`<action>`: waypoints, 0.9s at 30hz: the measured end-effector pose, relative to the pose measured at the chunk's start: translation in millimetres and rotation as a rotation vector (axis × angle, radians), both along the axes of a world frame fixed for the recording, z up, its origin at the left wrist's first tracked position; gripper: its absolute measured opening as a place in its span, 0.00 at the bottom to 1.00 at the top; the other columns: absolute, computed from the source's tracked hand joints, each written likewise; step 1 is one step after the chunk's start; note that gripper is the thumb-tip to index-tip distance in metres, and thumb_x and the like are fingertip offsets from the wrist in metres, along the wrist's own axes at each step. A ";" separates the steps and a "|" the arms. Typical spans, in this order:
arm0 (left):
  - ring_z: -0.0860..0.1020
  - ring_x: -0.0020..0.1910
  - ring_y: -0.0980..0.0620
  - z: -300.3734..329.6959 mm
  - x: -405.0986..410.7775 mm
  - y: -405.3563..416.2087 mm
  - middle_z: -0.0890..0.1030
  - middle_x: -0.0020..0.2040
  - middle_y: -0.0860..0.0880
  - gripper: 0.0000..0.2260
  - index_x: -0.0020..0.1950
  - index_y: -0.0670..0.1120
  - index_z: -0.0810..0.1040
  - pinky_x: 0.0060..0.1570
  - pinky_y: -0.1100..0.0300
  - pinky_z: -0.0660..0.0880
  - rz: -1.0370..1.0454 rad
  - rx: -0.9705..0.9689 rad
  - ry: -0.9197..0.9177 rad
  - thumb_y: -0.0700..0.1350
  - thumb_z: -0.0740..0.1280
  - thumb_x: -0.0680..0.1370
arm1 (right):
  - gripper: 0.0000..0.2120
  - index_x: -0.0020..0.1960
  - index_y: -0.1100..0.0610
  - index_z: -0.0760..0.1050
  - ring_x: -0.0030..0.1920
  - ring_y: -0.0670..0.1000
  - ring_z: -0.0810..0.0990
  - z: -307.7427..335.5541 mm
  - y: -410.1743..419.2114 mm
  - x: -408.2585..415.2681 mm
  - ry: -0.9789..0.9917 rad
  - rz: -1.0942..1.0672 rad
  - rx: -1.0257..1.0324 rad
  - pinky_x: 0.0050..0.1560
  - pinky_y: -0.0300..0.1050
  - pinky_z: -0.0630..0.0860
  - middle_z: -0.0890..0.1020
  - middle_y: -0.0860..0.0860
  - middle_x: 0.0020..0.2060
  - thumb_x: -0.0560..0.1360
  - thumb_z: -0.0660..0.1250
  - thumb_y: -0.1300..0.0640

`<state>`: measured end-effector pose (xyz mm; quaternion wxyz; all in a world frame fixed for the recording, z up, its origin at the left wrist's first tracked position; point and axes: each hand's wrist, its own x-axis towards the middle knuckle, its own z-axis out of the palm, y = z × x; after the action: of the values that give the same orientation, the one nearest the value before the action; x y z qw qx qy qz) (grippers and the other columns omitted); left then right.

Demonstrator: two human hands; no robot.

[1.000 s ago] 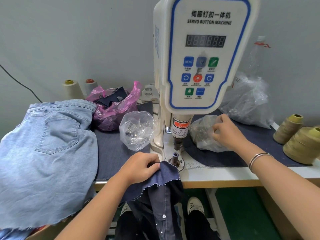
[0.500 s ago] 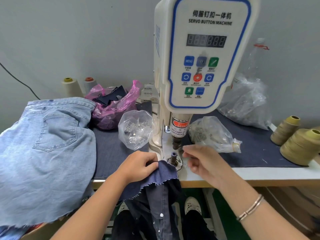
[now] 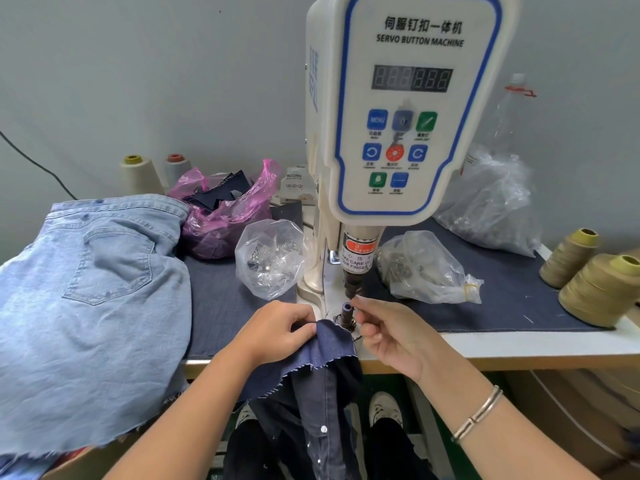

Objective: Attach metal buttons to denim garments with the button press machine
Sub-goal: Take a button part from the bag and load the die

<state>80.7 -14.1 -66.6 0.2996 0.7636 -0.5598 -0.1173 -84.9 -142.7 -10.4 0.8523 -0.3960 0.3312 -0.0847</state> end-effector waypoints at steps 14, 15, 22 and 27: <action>0.68 0.30 0.57 -1.5 1.2 -1.0 0.71 0.27 0.56 0.08 0.33 0.55 0.69 0.35 0.58 0.67 -0.002 -0.006 0.002 0.52 0.62 0.72 | 0.07 0.41 0.65 0.78 0.19 0.45 0.71 6.2 7.7 -0.9 -0.083 -0.048 0.281 0.16 0.33 0.66 0.76 0.54 0.25 0.65 0.68 0.62; 0.68 0.30 0.57 -1.5 1.3 -0.8 0.71 0.27 0.56 0.08 0.33 0.55 0.69 0.35 0.58 0.67 -0.002 -0.007 0.003 0.52 0.62 0.72 | 0.07 0.41 0.65 0.79 0.19 0.45 0.71 6.9 8.1 -1.3 -0.080 -0.050 0.274 0.16 0.33 0.66 0.76 0.54 0.26 0.65 0.69 0.62; 0.67 0.29 0.57 0.0 0.7 -0.7 0.72 0.27 0.58 0.10 0.32 0.56 0.67 0.34 0.58 0.64 0.005 0.006 0.004 0.52 0.62 0.72 | 0.04 0.42 0.64 0.78 0.19 0.45 0.72 11.0 11.7 -2.2 -0.058 -0.074 0.289 0.17 0.32 0.67 0.76 0.53 0.25 0.72 0.67 0.63; 0.67 0.29 0.57 3.5 -1.5 -0.1 0.71 0.27 0.57 0.09 0.32 0.56 0.67 0.36 0.57 0.66 0.015 0.020 0.012 0.52 0.62 0.72 | 0.04 0.42 0.64 0.77 0.19 0.45 0.72 13.9 14.2 -1.9 -0.057 -0.080 0.320 0.17 0.32 0.68 0.75 0.53 0.25 0.68 0.68 0.64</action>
<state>79.2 -14.2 -63.1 0.2959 0.7700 -0.5511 -0.1254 -86.9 -128.5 3.5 0.9094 -0.2392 0.3315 -0.0761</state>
